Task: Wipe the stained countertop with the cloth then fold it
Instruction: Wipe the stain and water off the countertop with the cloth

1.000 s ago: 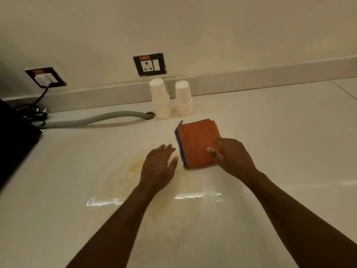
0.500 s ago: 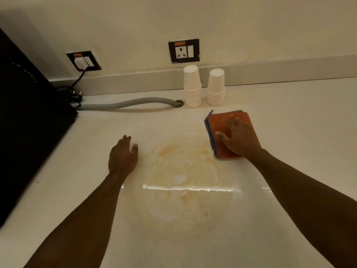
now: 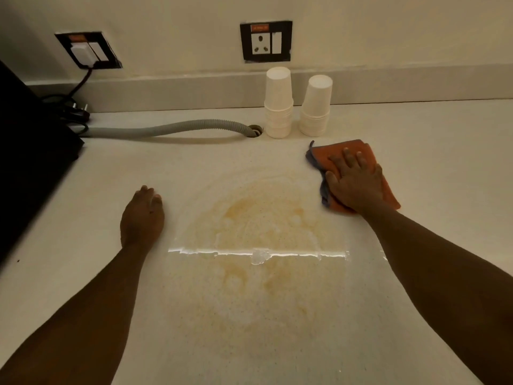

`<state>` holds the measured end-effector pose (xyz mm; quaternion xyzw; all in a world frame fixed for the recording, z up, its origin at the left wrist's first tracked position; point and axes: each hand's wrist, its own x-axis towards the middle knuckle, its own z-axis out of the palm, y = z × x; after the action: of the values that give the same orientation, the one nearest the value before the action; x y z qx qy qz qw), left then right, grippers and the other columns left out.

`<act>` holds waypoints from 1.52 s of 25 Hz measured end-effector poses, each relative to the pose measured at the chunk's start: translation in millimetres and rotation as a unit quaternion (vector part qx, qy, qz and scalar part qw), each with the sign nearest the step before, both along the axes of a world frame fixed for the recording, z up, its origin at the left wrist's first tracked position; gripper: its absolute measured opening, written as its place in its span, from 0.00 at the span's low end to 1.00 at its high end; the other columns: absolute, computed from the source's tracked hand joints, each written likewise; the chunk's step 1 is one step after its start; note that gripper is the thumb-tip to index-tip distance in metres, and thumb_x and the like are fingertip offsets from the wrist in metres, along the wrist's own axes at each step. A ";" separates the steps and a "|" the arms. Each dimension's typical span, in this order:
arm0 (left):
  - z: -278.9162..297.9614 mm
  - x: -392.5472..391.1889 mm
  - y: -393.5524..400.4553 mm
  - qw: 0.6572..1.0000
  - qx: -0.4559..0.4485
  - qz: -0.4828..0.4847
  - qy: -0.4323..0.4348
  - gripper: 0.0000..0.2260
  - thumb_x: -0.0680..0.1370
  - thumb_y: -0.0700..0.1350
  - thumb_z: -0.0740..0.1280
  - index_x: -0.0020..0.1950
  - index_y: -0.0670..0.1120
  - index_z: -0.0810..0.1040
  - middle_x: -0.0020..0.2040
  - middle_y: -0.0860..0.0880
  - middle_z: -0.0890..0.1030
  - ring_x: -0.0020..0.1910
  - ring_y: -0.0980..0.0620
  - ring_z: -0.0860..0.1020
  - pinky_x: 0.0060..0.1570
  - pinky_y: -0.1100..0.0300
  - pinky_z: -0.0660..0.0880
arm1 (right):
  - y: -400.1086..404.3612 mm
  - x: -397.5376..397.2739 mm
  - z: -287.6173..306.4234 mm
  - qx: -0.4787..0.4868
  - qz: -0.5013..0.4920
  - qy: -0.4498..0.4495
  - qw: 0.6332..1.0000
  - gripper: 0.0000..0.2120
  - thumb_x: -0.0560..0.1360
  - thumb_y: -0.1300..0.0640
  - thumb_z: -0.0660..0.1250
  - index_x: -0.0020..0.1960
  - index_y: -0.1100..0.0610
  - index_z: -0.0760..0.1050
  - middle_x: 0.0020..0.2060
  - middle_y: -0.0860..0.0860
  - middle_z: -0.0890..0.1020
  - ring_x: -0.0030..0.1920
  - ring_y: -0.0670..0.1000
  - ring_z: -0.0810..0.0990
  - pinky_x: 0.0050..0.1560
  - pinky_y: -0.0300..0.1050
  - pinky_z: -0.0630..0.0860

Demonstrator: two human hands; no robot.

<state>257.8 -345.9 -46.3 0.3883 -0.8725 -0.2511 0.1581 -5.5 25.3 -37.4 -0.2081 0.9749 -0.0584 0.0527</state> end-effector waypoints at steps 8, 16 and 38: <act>-5.2 -1.3 -3.2 0.998 -0.053 -0.011 -0.032 0.21 0.83 0.50 0.54 0.73 0.43 0.68 0.76 0.45 0.65 0.77 0.47 0.60 0.76 0.51 0.54 | -32.6 -0.3 1.2 -0.014 0.048 -0.028 0.998 0.27 0.82 0.44 0.43 0.79 0.49 0.46 0.80 0.51 0.49 0.79 0.54 0.47 0.76 0.58 0.48; 1.2 -4.2 1.1 0.990 -0.090 -0.014 -0.104 0.24 0.83 0.53 0.51 0.76 0.44 0.64 0.78 0.46 0.62 0.77 0.46 0.59 0.74 0.48 0.56 | 1.5 -0.4 -0.4 -0.033 0.046 0.004 0.998 0.27 0.82 0.45 0.44 0.79 0.53 0.50 0.79 0.54 0.53 0.78 0.55 0.52 0.76 0.57 0.52; -3.4 -4.7 -6.5 0.993 -0.052 -0.022 -0.106 0.24 0.82 0.54 0.54 0.77 0.48 0.60 0.79 0.52 0.59 0.78 0.51 0.55 0.76 0.50 0.55 | -100.9 87.2 7.1 -0.028 0.250 -0.035 0.967 0.26 0.82 0.42 0.43 0.79 0.49 0.48 0.79 0.50 0.51 0.78 0.51 0.49 0.76 0.56 0.49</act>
<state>253.1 -352.4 -49.7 0.3850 -0.9044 -0.1661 0.0791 81.7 -75.6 -30.3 -0.4447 0.8874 -0.0783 0.0935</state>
